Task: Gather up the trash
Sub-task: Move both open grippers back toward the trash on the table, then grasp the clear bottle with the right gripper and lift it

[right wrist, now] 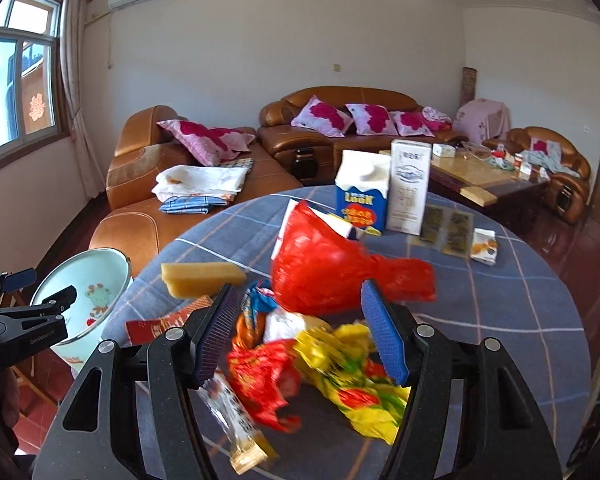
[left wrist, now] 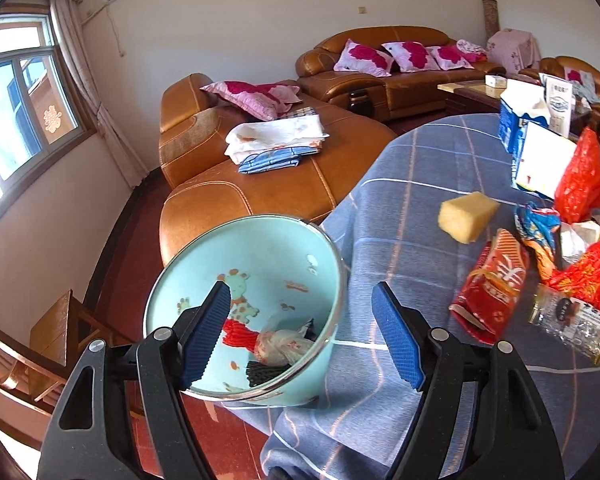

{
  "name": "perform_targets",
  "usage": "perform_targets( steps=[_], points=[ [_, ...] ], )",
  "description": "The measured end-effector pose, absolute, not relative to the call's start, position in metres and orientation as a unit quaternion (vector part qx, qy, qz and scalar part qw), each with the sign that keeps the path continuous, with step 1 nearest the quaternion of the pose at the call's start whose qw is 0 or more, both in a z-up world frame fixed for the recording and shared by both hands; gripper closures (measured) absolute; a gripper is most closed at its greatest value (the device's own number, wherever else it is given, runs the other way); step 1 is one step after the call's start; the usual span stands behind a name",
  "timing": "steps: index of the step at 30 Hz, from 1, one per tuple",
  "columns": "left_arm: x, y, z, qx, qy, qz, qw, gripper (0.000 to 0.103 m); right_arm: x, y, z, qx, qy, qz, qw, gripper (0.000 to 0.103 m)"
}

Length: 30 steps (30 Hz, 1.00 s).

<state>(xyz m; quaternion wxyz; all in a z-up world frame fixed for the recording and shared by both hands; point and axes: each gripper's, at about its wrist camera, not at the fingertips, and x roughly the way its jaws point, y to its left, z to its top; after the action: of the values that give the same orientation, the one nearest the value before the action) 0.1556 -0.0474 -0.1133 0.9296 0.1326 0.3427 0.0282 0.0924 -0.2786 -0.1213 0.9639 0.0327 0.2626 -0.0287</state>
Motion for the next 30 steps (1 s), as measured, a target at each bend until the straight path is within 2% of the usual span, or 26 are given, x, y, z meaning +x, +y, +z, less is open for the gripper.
perform_targets(
  steps=[8, 16, 18, 20, 22, 30],
  points=[
    [0.154, -0.105, -0.125, 0.172, 0.333, -0.037, 0.926, 0.03, 0.067, -0.283, -0.138, 0.035, 0.273, -0.034, 0.961, 0.037],
    [0.155, -0.122, -0.145, 0.168, 0.349, -0.094, 0.917, 0.031, 0.061, -0.293, -0.151, 0.048, 0.288, -0.046, 0.955, 0.034],
    [0.155, -0.124, -0.149, 0.159, 0.366, -0.117, 0.91, 0.034, 0.062, -0.293, -0.154, 0.051, 0.294, -0.043, 0.953, 0.034],
    [0.153, -0.128, -0.155, 0.157, 0.372, -0.134, 0.905, 0.046, 0.061, -0.291, -0.154, 0.05, 0.295, -0.042, 0.953, 0.033],
    [0.153, -0.13, -0.16, 0.158, 0.381, -0.141, 0.9, 0.052, 0.06, -0.291, -0.154, 0.05, 0.295, -0.042, 0.953, 0.033],
    [0.136, -0.123, -0.146, 0.153, 0.35, -0.152, 0.911, 0.055, 0.056, -0.29, -0.153, 0.057, 0.292, -0.039, 0.954, 0.032]
  ],
)
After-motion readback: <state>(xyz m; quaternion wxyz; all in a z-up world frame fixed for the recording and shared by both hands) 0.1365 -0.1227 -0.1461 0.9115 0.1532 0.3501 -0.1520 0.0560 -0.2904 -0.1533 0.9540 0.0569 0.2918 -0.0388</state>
